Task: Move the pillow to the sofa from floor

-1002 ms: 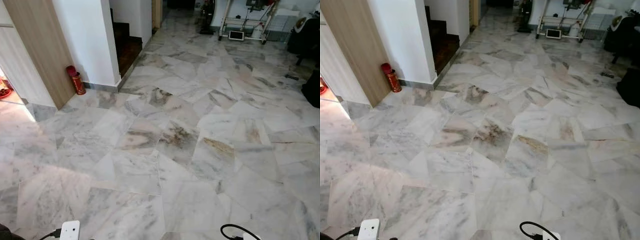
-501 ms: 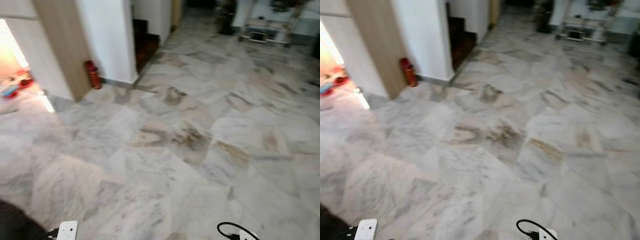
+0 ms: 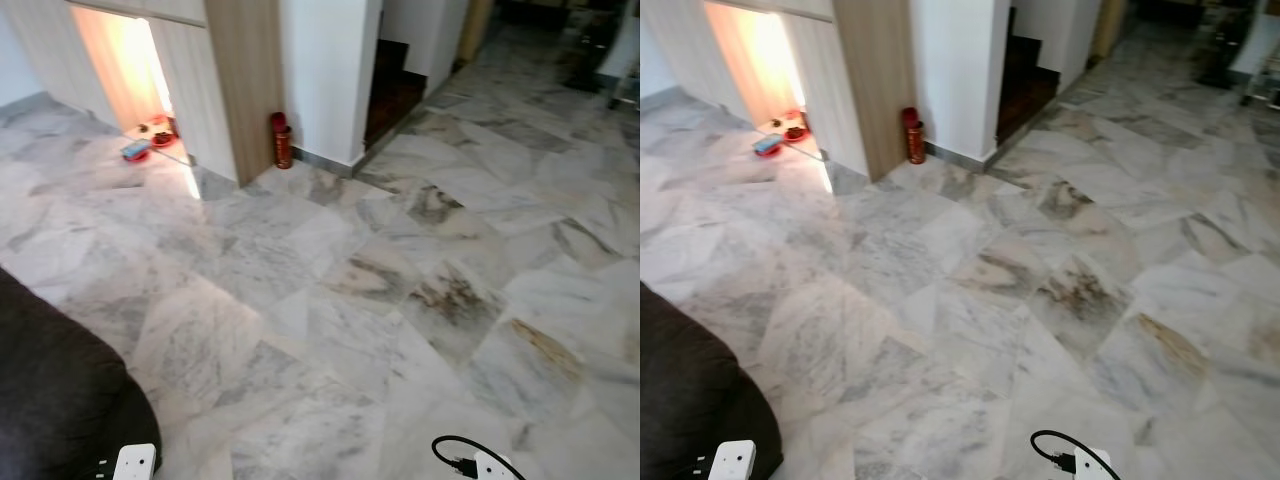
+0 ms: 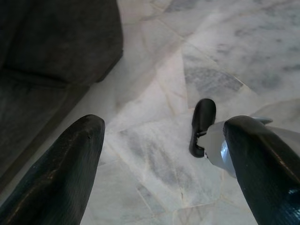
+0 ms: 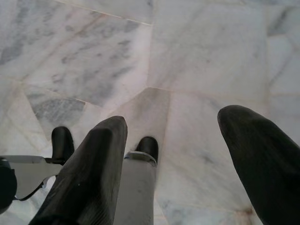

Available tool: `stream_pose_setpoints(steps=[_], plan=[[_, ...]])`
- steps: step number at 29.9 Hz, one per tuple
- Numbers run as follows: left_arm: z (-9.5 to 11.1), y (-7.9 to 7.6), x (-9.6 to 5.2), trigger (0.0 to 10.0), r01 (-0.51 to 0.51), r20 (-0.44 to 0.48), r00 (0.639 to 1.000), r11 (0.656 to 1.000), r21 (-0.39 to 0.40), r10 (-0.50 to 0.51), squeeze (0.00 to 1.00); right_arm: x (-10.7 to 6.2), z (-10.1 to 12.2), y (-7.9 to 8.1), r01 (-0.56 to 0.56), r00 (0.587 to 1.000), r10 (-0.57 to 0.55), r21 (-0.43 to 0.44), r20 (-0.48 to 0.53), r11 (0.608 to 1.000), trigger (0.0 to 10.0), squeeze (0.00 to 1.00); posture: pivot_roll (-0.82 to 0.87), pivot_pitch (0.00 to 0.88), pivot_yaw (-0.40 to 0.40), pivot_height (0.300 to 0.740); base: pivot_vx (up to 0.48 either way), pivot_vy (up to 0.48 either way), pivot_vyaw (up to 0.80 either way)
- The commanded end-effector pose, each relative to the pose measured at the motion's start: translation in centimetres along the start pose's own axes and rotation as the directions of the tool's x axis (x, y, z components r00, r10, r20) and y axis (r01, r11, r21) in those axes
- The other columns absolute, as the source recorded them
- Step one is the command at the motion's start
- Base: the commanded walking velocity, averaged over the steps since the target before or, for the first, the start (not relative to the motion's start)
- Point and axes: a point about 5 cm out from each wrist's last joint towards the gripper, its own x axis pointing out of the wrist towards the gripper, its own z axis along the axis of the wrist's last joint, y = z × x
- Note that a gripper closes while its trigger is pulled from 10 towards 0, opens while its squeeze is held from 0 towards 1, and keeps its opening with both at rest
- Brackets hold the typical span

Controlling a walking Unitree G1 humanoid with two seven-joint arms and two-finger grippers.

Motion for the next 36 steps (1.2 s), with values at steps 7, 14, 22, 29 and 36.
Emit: stream_pose_setpoints(steps=[7,14,22,29,36], plan=[[-0.1,-0.1,0.0,10.0,0.000,-0.015,1.000,1.000,-0.003,0.000,0.00,0.0,0.0,-0.3,0.016,1.000,-0.016,-0.003,-0.007,1.000,10.0,0.00,-0.02,0.000,-0.021,0.740,0.000,0.000,0.80],[-0.4,-0.6,0.0,10.0,0.009,-0.017,1.000,1.000,-0.013,-0.009,0.00,-0.2,-0.3,-0.9,0.026,1.000,-0.027,-0.020,-0.015,0.999,10.0,0.00,-0.04,0.000,-0.033,0.740,0.000,0.000,0.80],[-0.5,-0.7,0.0,10.0,0.012,-0.021,1.000,1.000,-0.011,-0.013,0.00,-0.3,-0.5,-1.3,0.040,0.999,-0.041,-0.022,-0.019,0.999,10.0,0.00,-0.05,0.000,-0.029,0.740,0.000,0.000,0.80],[-0.3,-0.7,0.1,10.0,0.014,-0.018,1.000,1.000,-0.006,-0.014,0.00,-0.3,-0.6,-1.3,0.053,0.998,-0.053,0.000,-0.019,0.999,10.0,0.00,-0.05,0.000,-0.023,0.740,0.000,0.000,0.80],[-0.3,-0.8,0.1,10.0,0.018,-0.017,1.000,1.000,-0.003,-0.018,0.00,-0.3,-0.6,-1.3,0.055,0.998,-0.055,0.004,-0.019,0.998,10.0,0.00,-0.05,0.000,-0.026,0.740,0.000,0.000,0.80]])
